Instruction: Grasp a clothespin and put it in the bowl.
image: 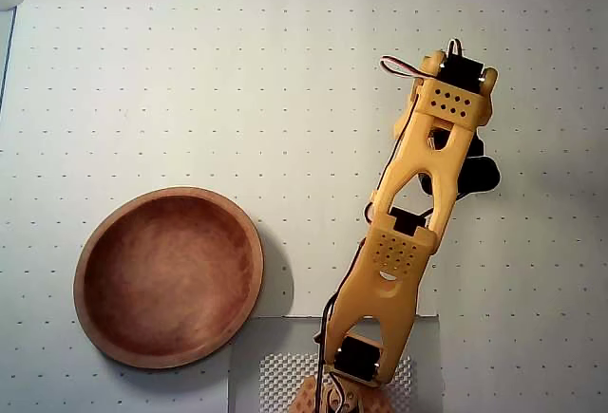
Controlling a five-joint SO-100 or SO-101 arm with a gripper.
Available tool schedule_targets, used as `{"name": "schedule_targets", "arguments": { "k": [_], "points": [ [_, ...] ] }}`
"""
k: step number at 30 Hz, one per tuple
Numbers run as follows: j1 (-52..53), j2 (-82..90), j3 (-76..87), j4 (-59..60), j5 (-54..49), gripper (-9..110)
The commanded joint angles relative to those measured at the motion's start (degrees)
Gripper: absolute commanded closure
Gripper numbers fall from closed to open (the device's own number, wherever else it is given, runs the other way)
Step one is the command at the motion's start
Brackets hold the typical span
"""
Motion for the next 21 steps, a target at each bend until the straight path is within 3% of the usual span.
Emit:
{"name": "schedule_targets", "arguments": {
  "k": [1,21],
  "points": [
    [0.09,0.26,-4.13,0.0,-0.35,74],
    [2.29,-8.79,-8.53,-0.09,-5.89,73]
  ]
}}
